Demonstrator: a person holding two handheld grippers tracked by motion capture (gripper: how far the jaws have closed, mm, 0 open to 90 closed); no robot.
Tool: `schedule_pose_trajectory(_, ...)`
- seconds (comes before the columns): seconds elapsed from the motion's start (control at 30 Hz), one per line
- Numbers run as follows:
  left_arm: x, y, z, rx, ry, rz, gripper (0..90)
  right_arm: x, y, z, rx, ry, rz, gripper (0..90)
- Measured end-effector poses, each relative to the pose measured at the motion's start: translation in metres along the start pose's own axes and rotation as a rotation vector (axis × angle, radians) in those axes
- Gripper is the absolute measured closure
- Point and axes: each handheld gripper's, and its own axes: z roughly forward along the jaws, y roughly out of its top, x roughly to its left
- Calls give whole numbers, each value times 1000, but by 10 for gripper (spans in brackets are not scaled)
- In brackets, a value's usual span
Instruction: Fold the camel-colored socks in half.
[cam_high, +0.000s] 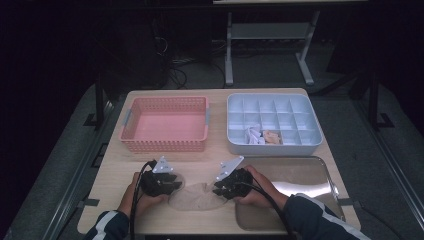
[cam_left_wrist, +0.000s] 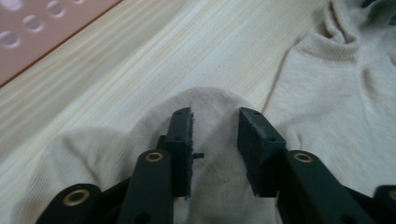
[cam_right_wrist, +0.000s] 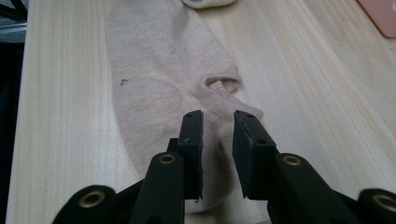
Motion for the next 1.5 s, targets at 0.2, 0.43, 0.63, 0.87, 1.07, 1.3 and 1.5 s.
schedule_pose_trajectory(0.2,2,16,11,2,-5,46,855,-1,-1,1,3,-2,8,724)
schedule_pose_trajectory(0.43,2,42,5,-111,-23,86,880,-5,-2,-5,-14,-15,15,725)
schedule_pose_trajectory(0.63,2,50,-18,-215,-26,110,895,-7,-2,-8,-26,-23,31,725)
schedule_pose_trajectory(0.87,0,29,-41,-203,-22,100,894,-6,1,-7,-39,-25,49,722)
schedule_pose_trajectory(1.07,5,9,-35,-119,93,64,672,-9,5,-6,-47,-43,29,698)
schedule_pose_trajectory(1.3,31,-34,-45,-140,69,-55,672,-21,26,-4,-93,-78,95,613)
schedule_pose_trajectory(1.5,42,-36,-29,-104,54,-54,698,-35,54,16,-105,-117,118,539)
